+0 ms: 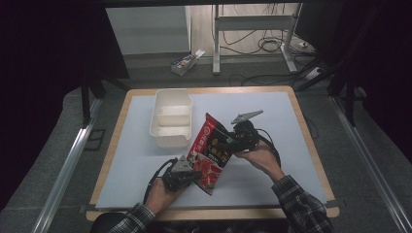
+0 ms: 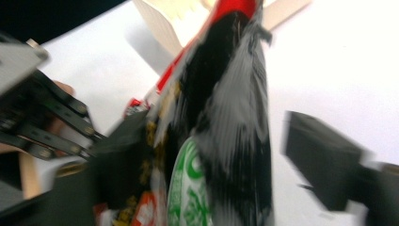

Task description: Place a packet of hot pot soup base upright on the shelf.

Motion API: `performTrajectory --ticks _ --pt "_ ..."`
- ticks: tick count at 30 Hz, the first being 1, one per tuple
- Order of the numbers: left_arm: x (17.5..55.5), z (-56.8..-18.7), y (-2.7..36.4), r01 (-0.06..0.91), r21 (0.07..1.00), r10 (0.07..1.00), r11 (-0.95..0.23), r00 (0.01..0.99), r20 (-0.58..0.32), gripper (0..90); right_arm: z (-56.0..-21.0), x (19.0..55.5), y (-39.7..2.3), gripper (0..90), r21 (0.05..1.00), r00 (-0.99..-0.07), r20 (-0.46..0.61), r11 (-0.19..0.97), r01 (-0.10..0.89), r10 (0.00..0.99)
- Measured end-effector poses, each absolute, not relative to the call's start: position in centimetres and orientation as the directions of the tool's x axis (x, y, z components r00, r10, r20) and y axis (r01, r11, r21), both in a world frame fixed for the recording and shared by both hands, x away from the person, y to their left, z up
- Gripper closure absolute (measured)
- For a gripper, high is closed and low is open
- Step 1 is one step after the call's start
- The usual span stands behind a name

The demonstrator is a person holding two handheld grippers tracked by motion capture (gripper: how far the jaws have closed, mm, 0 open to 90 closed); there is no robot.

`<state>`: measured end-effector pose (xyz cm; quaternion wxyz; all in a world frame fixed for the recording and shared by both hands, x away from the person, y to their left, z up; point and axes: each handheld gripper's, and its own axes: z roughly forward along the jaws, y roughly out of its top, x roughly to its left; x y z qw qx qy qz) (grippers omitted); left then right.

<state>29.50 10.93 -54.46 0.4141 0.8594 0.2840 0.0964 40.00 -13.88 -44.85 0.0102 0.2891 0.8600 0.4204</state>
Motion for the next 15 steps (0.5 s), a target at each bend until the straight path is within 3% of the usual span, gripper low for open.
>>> performTrajectory --ticks 1,3,5,9,15 --pt "29.5 -54.46 10.93 0.408 0.767 0.568 -0.496 0.82 -0.069 90.0 -44.85 40.0 -13.88 35.2 0.729 -0.833 0.225 0.479 0.489 0.506" --pt "29.49 -54.46 10.93 0.408 0.767 0.568 -0.496 0.82 -0.069 90.0 -44.88 40.08 -13.49 45.7 0.72 -0.833 0.213 0.494 0.488 0.511" --pt "29.47 -54.45 10.92 0.406 0.768 0.568 -0.496 0.82 -0.066 90.0 -44.88 40.09 -13.48 48.0 0.72 -0.832 0.208 0.495 0.487 0.515" --pt "29.19 -54.46 10.84 0.396 0.775 0.576 -0.492 0.816 -0.051 90.0 -44.51 40.44 -13.88 60.3 0.711 -0.808 0.285 0.451 0.539 0.516" --pt "28.99 -54.19 11.27 0.438 0.777 0.589 -0.452 0.801 -0.108 89.2 -43.94 40.02 -14.07 68.9 0.738 -0.814 0.333 0.406 0.539 0.475"
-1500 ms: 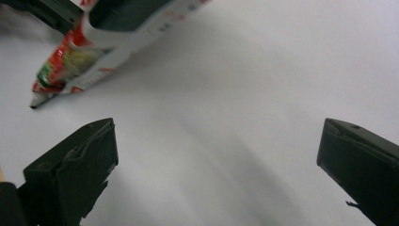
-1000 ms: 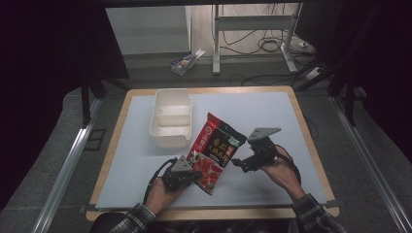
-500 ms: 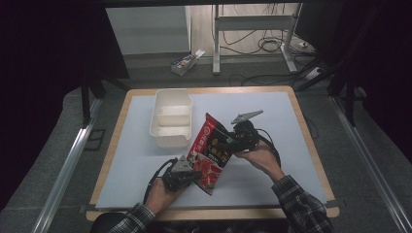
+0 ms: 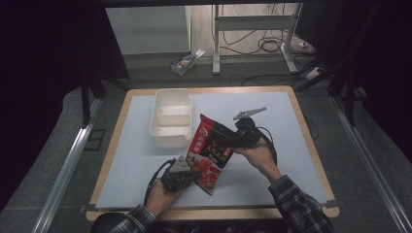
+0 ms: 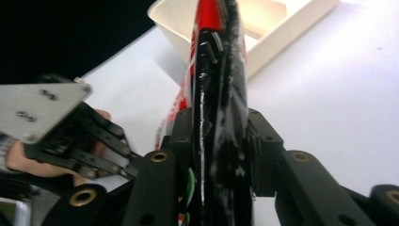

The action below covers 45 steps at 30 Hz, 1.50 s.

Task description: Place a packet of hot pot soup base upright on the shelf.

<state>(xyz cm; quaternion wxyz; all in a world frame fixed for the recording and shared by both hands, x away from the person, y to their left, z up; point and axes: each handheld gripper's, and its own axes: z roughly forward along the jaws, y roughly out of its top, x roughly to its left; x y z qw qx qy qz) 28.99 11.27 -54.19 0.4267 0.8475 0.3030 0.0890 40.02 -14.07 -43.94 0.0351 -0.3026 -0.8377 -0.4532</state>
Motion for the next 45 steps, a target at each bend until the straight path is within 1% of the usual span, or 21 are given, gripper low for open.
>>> performTrajectory --ticks 3,6,7,8,9,10,11,13,14,16,18,21,23,25,27,28,32,36,38,39,45 --pt "28.4 -53.6 11.1 0.405 0.794 0.587 -0.454 0.806 -0.076 79.5 -43.4 39.8 -13.9 69.1 0.748 -0.819 0.311 0.408 0.524 0.481" --pt "27.9 -53.2 10.8 0.369 0.808 0.589 -0.459 0.807 -0.033 67.1 -42.3 39.5 -13.7 68.9 0.761 -0.824 0.28 0.41 0.503 0.492" --pt "27.8 -53.1 10.8 0.357 0.813 0.59 -0.46 0.807 -0.02 67.1 -42.3 39.5 -13.7 68.9 0.761 -0.824 0.28 0.41 0.503 0.492" --pt "27.7 -53.0 10.7 0.349 0.818 0.592 -0.458 0.806 -0.013 64.4 -42.1 39.5 -13.7 68.9 0.764 -0.826 0.272 0.411 0.497 0.493" --pt "27.6 -52.9 10.8 0.343 0.82 0.595 -0.458 0.804 -0.004 58.7 -41.8 39.5 -13.7 68.8 0.763 -0.826 0.267 0.415 0.495 0.496" --pt "27.6 -52.8 10.8 0.339 0.822 0.598 -0.457 0.802 0.002 58.7 -41.8 39.5 -13.7 68.8 0.763 -0.826 0.267 0.415 0.495 0.496" --pt "27.5 -52.7 10.8 0.336 0.825 0.603 -0.455 0.798 0.008 53.3 -41.5 39.5 -13.6 68.9 0.764 -0.826 0.266 0.415 0.495 0.497" --pt "27.5 -52.7 10.9 0.335 0.827 0.606 -0.452 0.796 0.009 51.5 -41.4 39.5 -13.6 68.8 0.764 -0.827 0.262 0.417 0.493 0.497" --pt "27.5 -52.7 11.0 0.335 0.828 0.608 -0.45 0.794 0.009 47.1 -41.0 39.4 -13.6 68.8 0.766 -0.83 0.253 0.42 0.486 0.498" --pt "27.5 -52.6 11.1 0.337 0.829 0.612 -0.446 0.791 0.008 45.2 -40.8 39.4 -13.6 68.7 0.767 -0.83 0.247 0.423 0.483 0.5" --pt "27.5 -52.5 11.2 0.341 0.829 0.617 -0.443 0.787 0.006 38.9 -40.1 39.5 -13.8 68.6 0.77 -0.831 0.221 0.432 0.47 0.51" --pt "27.5 -52.5 11.4 0.351 0.827 0.619 -0.439 0.785 -0.005 36.1 -39.7 39.5 -14.0 68.3 0.774 -0.83 0.208 0.432 0.463 0.517" --pt "27.6 -52.5 11.6 0.359 0.825 0.624 -0.437 0.782 -0.01 32.0 -39.2 39.7 -14.4 68.0 0.779 -0.826 0.188 0.431 0.455 0.532" --pt "27.6 -52.5 11.7 0.367 0.823 0.624 -0.433 0.781 -0.02 30.9 -39.0 39.7 -14.5 67.9 0.78 -0.823 0.184 0.43 0.454 0.537" --pt "27.7 -52.5 11.9 0.378 0.819 0.624 -0.432 0.781 -0.031 26.8 -38.5 40.0 -15.1 67.9 0.784 -0.816 0.174 0.424 0.453 0.551" --pt "27.7 -52.5 11.9 0.38 0.817 0.623 -0.433 0.781 -0.033 26.8 -38.5 40.0 -15.1 67.9 0.784 -0.816 0.174 0.424 0.453 0.551" --pt "27.6 -52.6 12.0 0.389 0.811 0.622 -0.437 0.782 -0.04 21.9 -37.8 40.6 -15.7 67.9 0.792 -0.804 0.174 0.405 0.458 0.569" --pt "27.5 -52.6 12.5 0.391 0.812 0.624 -0.434 0.781 -0.043 16.4 -36.9 41.5 -16.3 67.8 0.805 -0.792 0.157 0.388 0.448 0.59" --pt "27.4 -52.5 12.7 0.397 0.814 0.63 -0.425 0.775 -0.049 15.7 -36.8 41.6 -16.3 67.8 0.806 -0.789 0.155 0.386 0.449 0.594" --pt "27.3 -52.4 13.0 0.405 0.814 0.637 -0.416 0.769 -0.057 12.9 -36.5 42.1 -16.4 67.8 0.81 -0.782 0.15 0.379 0.448 0.604" --pt "27.0 -52.5 13.8 0.424 0.801 0.653 -0.423 0.755 -0.054 7.6 -36.1 43.6 -16.4 67.7 0.822 -0.77 0.139 0.361 0.44 0.622"
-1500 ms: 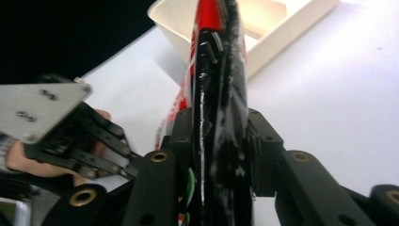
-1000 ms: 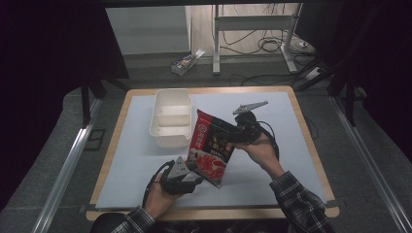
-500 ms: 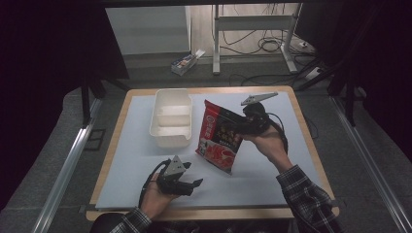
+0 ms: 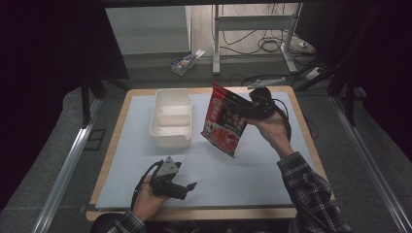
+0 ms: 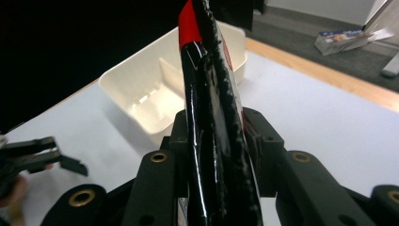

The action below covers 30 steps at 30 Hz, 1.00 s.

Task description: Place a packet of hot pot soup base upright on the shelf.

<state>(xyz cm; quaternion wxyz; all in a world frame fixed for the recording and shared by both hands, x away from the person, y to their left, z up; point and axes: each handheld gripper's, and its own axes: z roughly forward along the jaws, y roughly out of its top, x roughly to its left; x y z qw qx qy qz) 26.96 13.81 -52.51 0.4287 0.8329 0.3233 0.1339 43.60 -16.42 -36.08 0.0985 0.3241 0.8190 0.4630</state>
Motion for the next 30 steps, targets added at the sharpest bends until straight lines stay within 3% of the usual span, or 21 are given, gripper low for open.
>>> performTrajectory --ticks 30 --pt "25.1 -52.9 15.4 0.423 0.773 0.659 -0.473 0.752 -0.008 0.7 -33.5 51.7 -10.7 67.7 0.863 -0.759 0.113 0.315 0.394 0.641"
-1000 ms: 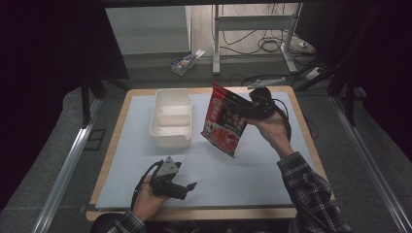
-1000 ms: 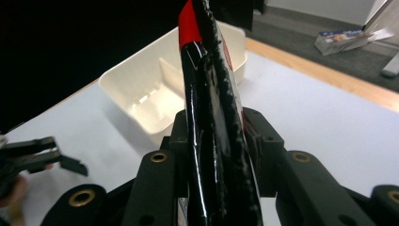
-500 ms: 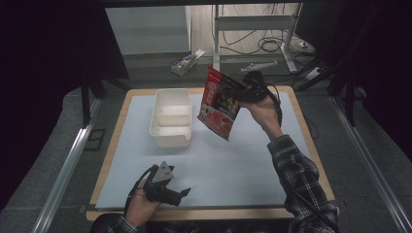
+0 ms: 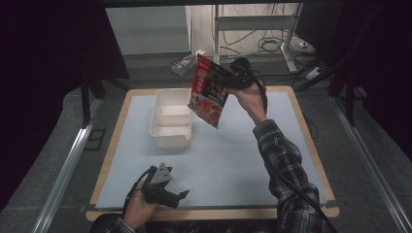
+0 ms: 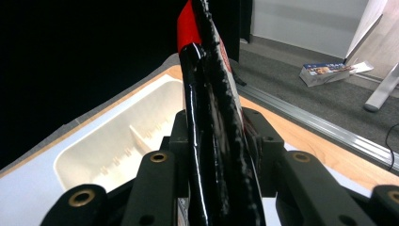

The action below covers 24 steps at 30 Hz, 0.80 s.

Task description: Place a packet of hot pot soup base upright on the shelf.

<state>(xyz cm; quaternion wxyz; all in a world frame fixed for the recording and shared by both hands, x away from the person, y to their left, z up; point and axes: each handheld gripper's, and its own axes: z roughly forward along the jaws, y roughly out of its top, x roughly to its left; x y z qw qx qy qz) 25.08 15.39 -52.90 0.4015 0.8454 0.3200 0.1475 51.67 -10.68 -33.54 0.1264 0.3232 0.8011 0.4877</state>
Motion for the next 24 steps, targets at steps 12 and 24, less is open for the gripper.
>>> performTrajectory --ticks 12,24 --pt "25.2 -53.0 15.4 0.429 0.766 0.654 -0.478 0.756 -0.015 0.0 -33.7 54.6 -7.5 67.7 0.873 -0.759 0.136 0.286 0.396 0.637" --pt "25.3 -53.2 15.4 0.436 0.766 0.652 -0.472 0.758 -0.03 0.0 -34.4 56.6 -3.7 67.7 0.876 -0.773 0.117 0.303 0.376 0.623"
